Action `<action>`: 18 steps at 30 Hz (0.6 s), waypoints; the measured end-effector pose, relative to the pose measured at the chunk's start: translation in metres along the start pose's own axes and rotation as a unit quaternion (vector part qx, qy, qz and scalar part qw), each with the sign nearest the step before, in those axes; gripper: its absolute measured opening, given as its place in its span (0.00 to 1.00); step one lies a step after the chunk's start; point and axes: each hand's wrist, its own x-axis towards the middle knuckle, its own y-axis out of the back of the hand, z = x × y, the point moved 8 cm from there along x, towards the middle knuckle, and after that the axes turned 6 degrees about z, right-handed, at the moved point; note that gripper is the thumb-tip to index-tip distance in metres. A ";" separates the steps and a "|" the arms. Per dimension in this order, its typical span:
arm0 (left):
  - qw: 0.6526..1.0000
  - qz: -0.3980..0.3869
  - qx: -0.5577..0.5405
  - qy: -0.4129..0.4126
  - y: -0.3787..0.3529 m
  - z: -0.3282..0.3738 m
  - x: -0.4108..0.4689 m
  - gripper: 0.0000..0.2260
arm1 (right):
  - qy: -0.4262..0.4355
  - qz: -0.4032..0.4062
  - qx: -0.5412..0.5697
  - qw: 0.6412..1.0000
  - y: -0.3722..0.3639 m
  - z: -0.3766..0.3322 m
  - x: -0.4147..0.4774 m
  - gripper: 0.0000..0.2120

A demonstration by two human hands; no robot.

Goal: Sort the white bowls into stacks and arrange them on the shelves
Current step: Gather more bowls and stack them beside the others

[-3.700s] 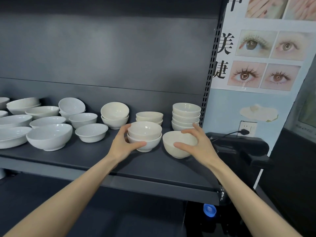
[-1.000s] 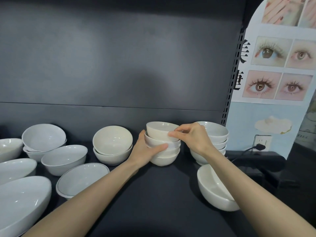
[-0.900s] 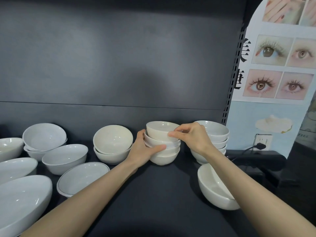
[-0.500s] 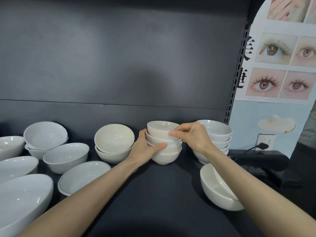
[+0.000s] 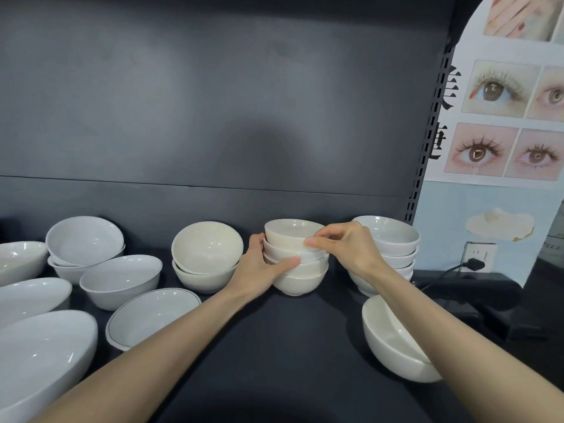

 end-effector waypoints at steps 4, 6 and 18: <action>1.000 -0.015 -0.017 0.008 0.000 0.000 0.002 0.44 | 0.000 -0.006 0.000 1.000 -0.001 0.001 0.000 0.06; 0.999 -0.020 -0.024 0.006 -0.001 0.001 0.003 0.41 | -0.001 -0.007 -0.001 1.000 0.000 0.002 0.000 0.05; 1.000 -0.008 0.022 0.014 0.001 0.002 0.004 0.50 | -0.004 -0.004 0.002 1.000 0.001 0.002 0.000 0.05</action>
